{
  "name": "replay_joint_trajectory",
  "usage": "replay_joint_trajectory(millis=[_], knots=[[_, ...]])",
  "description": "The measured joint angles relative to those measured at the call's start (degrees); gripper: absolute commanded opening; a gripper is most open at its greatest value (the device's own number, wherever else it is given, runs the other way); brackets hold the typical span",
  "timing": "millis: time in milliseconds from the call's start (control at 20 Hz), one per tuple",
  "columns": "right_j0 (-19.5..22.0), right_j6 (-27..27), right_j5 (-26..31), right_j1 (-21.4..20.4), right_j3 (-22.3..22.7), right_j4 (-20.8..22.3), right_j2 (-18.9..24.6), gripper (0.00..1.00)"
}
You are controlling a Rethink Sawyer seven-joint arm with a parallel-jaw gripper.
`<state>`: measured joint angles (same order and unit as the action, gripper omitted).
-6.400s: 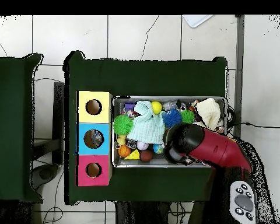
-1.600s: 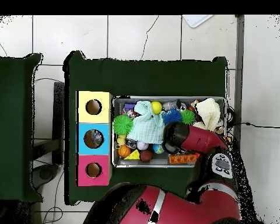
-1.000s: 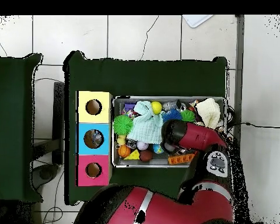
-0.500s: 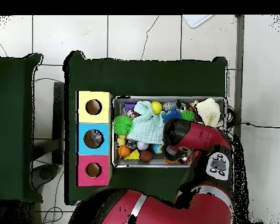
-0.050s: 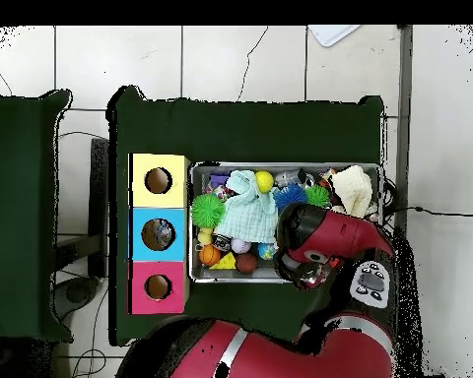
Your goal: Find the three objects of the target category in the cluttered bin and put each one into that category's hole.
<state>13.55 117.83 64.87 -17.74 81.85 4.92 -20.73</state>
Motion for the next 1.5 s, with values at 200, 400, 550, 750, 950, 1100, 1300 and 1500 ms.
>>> replay_joint_trajectory(millis=[200, 400, 550, 750, 950, 1100, 1300, 1500], knots=[[0.0, 0.0, 0.0, 0.0, 0.0, 0.0, 0.0, 0.00], [0.2, 0.0, -1.3, -0.1, 0.1, 0.0, 0.2, 0.00], [1.6, 0.0, -8.2, -0.5, 0.7, 0.0, 1.6, 0.00], [6.4, 0.0, -30.5, -1.4, 3.3, 1.3, 6.0, 1.00], [10.7, 0.0, -51.4, -1.5, 4.9, 3.9, 8.9, 1.00], [12.2, 0.0, -58.1, -1.4, 5.3, 5.5, 9.9, 1.00], [13.4, 0.0, -59.2, -1.2, 5.4, 7.4, 11.1, 1.00], [14.0, 0.0, -57.4, -1.4, 5.4, 8.1, 12.2, 1.00]])
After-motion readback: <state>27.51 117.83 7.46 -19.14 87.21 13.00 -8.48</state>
